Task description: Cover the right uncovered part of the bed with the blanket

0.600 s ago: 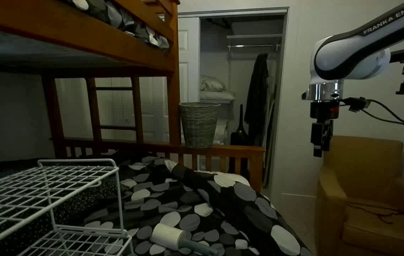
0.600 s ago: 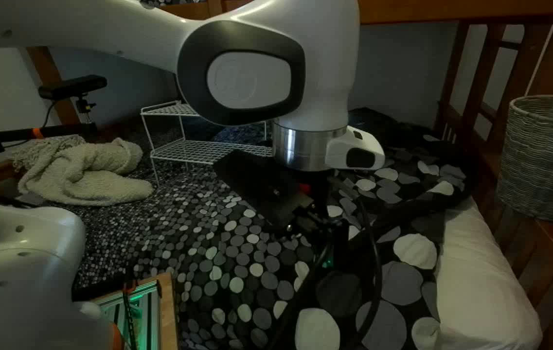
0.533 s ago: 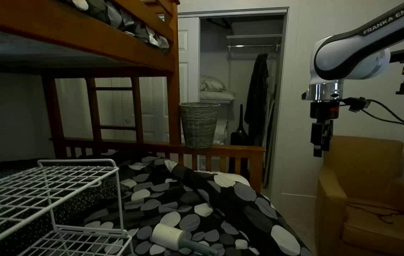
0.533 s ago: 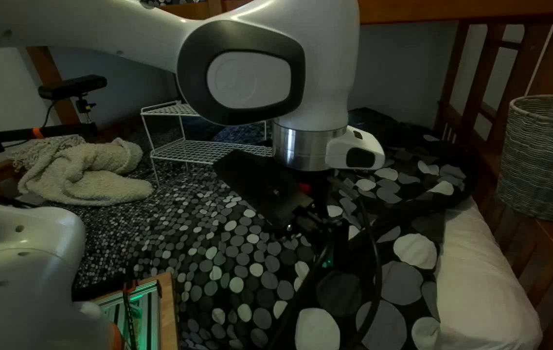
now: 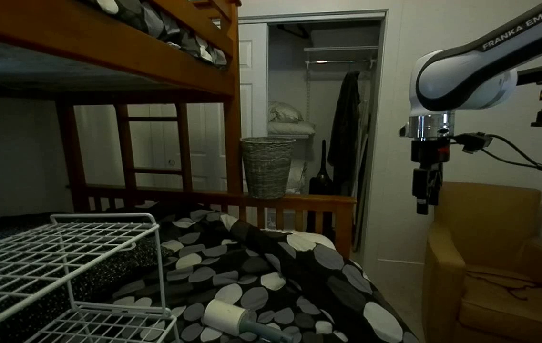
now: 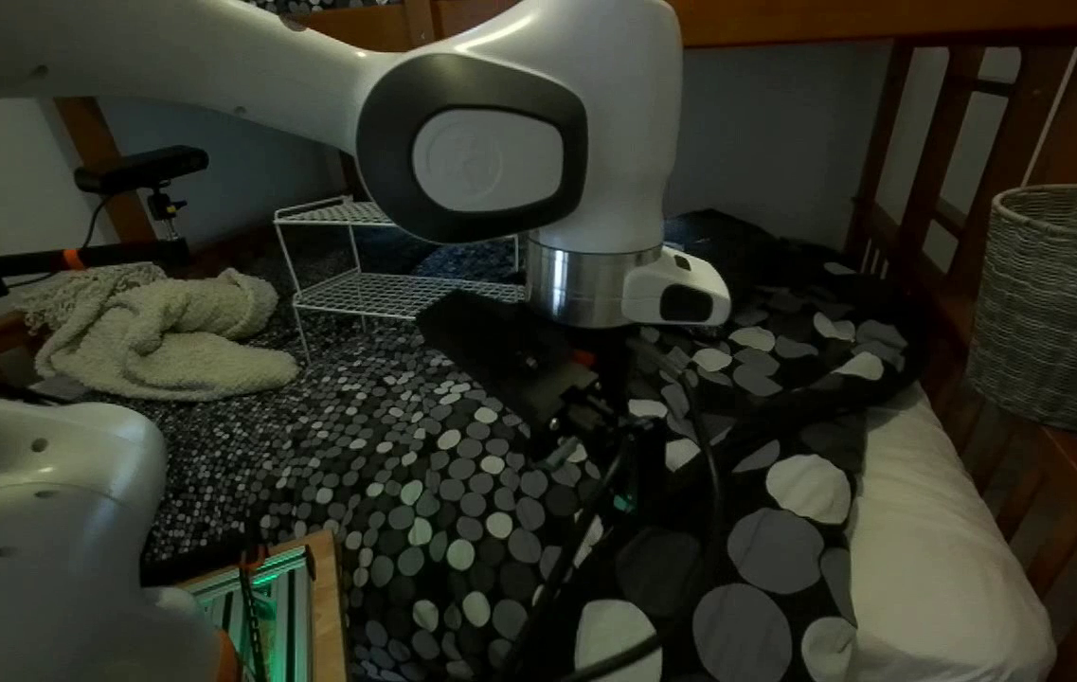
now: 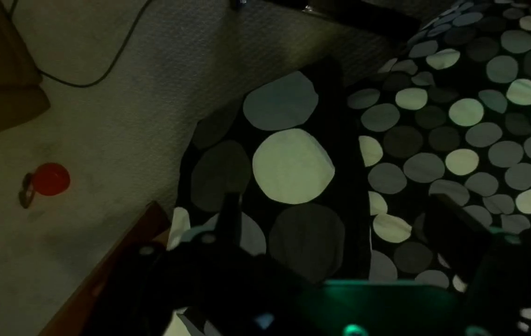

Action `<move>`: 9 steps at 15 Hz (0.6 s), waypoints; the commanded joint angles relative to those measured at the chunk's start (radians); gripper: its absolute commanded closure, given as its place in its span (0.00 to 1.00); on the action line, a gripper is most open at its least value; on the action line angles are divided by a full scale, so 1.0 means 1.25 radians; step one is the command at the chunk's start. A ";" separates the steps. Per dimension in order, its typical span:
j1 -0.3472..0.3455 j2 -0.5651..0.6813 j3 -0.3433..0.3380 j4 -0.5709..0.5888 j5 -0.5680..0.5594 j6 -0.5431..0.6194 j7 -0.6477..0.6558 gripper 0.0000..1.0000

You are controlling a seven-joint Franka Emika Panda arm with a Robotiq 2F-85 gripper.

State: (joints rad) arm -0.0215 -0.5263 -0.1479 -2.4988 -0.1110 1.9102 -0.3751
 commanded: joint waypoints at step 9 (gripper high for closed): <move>0.026 0.122 0.232 -0.184 -0.023 0.441 0.456 0.00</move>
State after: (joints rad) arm 0.0250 -0.4390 0.0975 -2.6782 -0.1148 2.3219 0.0624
